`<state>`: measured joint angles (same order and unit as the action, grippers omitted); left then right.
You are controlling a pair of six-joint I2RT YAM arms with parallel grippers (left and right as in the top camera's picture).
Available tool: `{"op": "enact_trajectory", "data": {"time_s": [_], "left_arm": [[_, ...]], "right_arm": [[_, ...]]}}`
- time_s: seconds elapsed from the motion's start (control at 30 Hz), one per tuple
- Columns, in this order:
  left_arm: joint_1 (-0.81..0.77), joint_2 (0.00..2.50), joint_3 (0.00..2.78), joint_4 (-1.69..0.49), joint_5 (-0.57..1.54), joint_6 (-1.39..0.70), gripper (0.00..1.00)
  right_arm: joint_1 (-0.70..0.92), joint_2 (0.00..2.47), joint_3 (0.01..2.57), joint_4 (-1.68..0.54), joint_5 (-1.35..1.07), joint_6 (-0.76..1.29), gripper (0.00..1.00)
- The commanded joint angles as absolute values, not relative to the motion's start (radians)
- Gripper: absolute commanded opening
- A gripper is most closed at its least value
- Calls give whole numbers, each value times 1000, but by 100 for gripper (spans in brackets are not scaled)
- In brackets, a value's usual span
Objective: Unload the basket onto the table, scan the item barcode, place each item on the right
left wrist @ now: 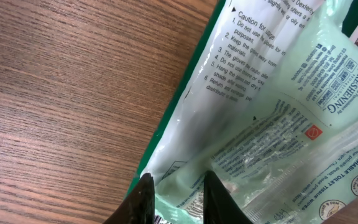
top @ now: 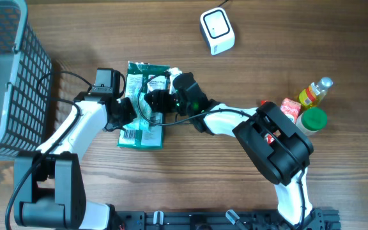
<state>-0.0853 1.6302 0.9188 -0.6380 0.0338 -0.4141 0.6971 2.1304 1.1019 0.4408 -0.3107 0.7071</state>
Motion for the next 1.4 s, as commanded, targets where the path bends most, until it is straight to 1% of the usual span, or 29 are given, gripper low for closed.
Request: {"op": "enact_trajectory", "data": {"time_s": [0.0,0.2,0.37,0.5,0.63,0.87,1.07,1.23,1.37], "left_arm": [[-81,1618,907,-636,17,-427,18],[-81,1618,907,-635,17,-427,18],[-81,1618,907,-635,17,-427,18],[-81,1618,907,-635,17,-427,17],[-81,1618,907,-635,17,-427,17],[-80,1602,912,-605,9,-427,14],[-74,1520,956,-594,7,-427,11],[-74,1439,962,-585,4,-427,12],[-64,1423,962,-568,-2,-427,14]], "right_arm": [[711,2167,1102,442,-270,710,65],[738,2169,1102,458,-313,710,63],[738,2169,1102,471,-331,763,48],[738,2169,1102,476,-343,763,43],[735,2169,1102,471,-398,759,31],[708,2161,1102,483,-485,759,28],[678,2132,1102,493,-606,758,18],[668,2082,1102,471,-630,702,13],[659,2008,1102,375,-630,640,8]]}}
